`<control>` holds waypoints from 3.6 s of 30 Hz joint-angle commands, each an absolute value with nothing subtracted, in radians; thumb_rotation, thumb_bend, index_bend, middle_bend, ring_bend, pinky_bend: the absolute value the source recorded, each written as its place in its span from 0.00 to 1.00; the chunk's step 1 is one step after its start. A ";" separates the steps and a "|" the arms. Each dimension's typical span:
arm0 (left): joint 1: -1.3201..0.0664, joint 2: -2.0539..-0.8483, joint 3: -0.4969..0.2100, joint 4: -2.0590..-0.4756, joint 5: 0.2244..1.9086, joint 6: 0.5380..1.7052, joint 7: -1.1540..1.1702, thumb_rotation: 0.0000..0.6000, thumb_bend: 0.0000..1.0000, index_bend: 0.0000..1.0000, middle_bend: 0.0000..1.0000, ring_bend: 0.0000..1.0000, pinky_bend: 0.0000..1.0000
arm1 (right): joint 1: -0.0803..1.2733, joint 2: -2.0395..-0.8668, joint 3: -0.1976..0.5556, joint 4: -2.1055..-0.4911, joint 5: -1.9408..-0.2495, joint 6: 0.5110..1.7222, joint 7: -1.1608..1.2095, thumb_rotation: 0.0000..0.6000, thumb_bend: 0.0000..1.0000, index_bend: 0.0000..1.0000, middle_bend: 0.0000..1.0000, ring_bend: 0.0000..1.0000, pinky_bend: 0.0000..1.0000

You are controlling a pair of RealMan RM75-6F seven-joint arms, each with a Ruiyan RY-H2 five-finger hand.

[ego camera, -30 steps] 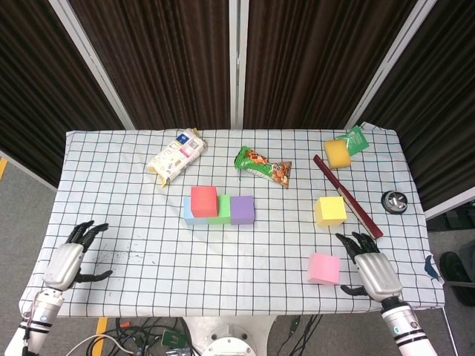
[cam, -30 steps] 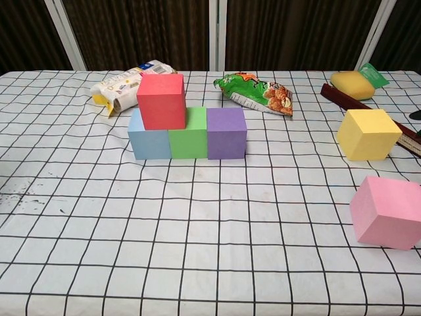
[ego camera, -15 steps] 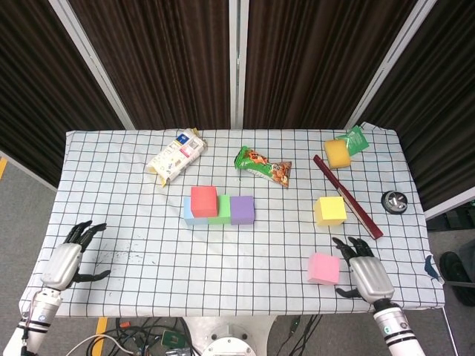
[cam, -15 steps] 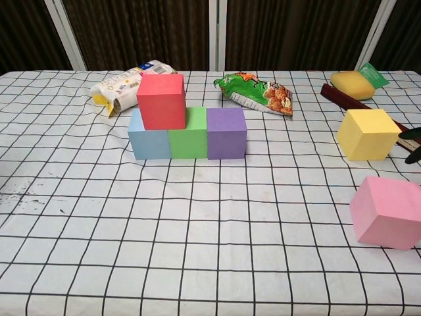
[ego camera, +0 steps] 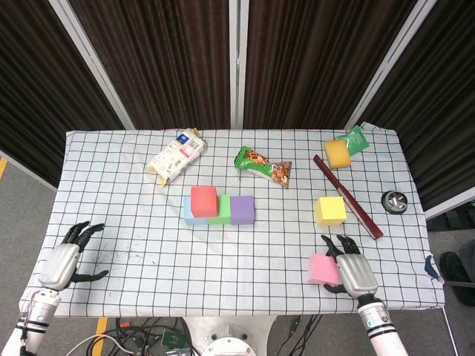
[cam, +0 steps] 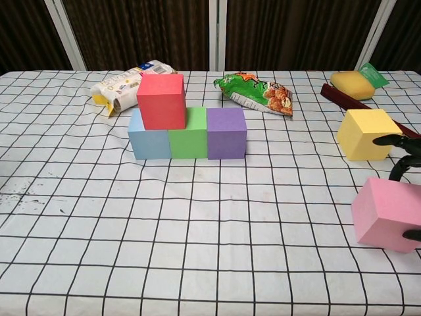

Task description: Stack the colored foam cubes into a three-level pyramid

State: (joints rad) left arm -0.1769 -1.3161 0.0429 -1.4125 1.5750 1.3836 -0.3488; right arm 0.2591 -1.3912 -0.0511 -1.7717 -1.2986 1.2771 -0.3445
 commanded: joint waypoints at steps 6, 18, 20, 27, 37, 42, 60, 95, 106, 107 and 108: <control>-0.178 -1.319 0.045 -1.409 1.579 1.383 -0.354 1.00 0.00 0.11 0.16 0.03 0.01 | 0.272 -1.343 0.018 -1.836 -1.337 1.309 -0.327 1.00 0.15 0.00 0.54 0.09 0.00; -0.176 -1.316 0.040 -1.415 1.572 1.385 -0.353 1.00 0.00 0.11 0.16 0.03 0.01 | 0.631 -1.267 0.338 -1.774 -1.246 0.984 -0.243 1.00 0.15 0.00 0.54 0.09 0.00; -0.176 -1.314 0.040 -1.415 1.571 1.384 -0.355 1.00 0.00 0.11 0.16 0.03 0.01 | 0.689 -1.281 0.360 -1.735 -1.214 0.919 -0.230 1.00 0.15 0.00 0.54 0.09 0.00; -0.176 -1.306 0.035 -1.418 1.565 1.384 -0.367 1.00 0.00 0.11 0.16 0.03 0.01 | 0.857 -1.358 0.420 -1.674 -1.088 0.824 -0.290 1.00 0.15 0.00 0.53 0.09 0.00; -0.175 -1.299 0.034 -1.411 1.572 1.393 -0.399 1.00 0.00 0.11 0.16 0.03 0.01 | 1.069 -1.443 0.439 -1.628 -0.818 0.796 -0.442 1.00 0.15 0.00 0.53 0.10 0.00; -0.173 -1.297 0.034 -1.403 1.573 1.395 -0.418 1.00 0.00 0.11 0.16 0.03 0.01 | 1.128 -1.459 0.425 -1.627 -0.739 0.817 -0.485 1.00 0.15 0.00 0.53 0.10 0.00; -0.165 -1.296 0.031 -1.377 1.562 1.399 -0.463 1.00 0.00 0.11 0.16 0.03 0.01 | 1.292 -1.550 0.390 -1.535 -0.527 0.847 -0.544 1.00 0.12 0.00 0.51 0.10 0.00; -0.159 -1.299 0.027 -1.358 1.564 1.406 -0.500 1.00 0.00 0.11 0.16 0.03 0.01 | 1.137 -1.427 0.292 -1.603 -0.646 0.899 -0.344 1.00 0.00 0.00 0.19 0.00 0.00; -0.163 -1.302 0.028 -1.361 1.567 1.400 -0.489 1.00 0.00 0.11 0.16 0.03 0.01 | 1.009 -1.433 0.185 -1.527 -0.810 0.777 -0.173 1.00 0.00 0.00 0.19 0.00 0.00; -0.163 -1.303 0.029 -1.361 1.566 1.399 -0.487 1.00 0.00 0.11 0.16 0.03 0.01 | 1.006 -1.440 0.179 -1.517 -0.819 0.771 -0.170 1.00 0.00 0.00 0.19 0.00 0.00; -0.164 -1.304 0.029 -1.360 1.566 1.397 -0.486 1.00 0.00 0.11 0.16 0.03 0.01 | 1.003 -1.448 0.174 -1.507 -0.829 0.767 -0.167 1.00 0.00 0.00 0.19 0.00 0.00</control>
State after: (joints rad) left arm -0.1637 -1.3035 0.0287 -1.3601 1.5660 1.3974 -0.4865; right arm 1.0123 -1.4363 0.1856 -1.5209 -0.8146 0.7784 -0.1753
